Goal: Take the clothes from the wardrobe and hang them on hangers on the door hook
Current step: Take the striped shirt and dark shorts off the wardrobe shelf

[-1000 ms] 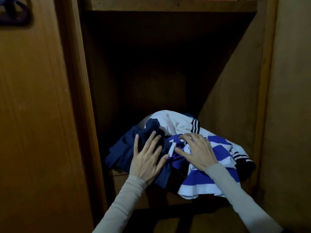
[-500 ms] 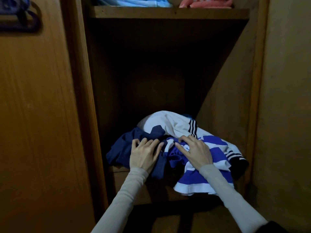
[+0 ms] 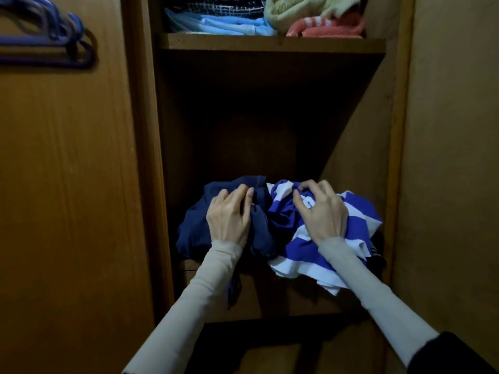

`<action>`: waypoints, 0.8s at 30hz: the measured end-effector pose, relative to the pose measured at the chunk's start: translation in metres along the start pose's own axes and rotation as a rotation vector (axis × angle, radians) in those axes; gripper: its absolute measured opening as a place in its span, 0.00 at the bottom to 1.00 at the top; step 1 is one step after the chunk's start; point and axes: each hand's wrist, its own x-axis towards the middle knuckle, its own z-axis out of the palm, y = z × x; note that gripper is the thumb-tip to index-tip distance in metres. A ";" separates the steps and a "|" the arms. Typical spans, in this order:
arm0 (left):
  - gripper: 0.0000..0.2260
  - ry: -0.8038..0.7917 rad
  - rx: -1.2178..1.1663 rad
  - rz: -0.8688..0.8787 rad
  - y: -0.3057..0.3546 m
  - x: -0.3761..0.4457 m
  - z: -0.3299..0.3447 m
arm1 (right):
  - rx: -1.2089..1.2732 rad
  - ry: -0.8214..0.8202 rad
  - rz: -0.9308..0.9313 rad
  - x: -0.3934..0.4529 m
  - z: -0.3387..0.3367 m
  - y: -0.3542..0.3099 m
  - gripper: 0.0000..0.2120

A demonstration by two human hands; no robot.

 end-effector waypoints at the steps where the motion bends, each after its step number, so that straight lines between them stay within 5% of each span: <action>1: 0.12 0.012 -0.003 -0.011 0.001 0.003 -0.001 | -0.005 0.011 -0.011 0.004 -0.003 -0.003 0.15; 10: 0.22 0.041 -0.022 0.017 0.007 -0.005 -0.007 | -0.011 -0.003 -0.043 -0.005 -0.019 -0.019 0.14; 24: 0.11 -0.073 -0.138 0.088 0.028 -0.010 -0.048 | -0.217 -0.022 0.018 -0.035 -0.066 -0.047 0.08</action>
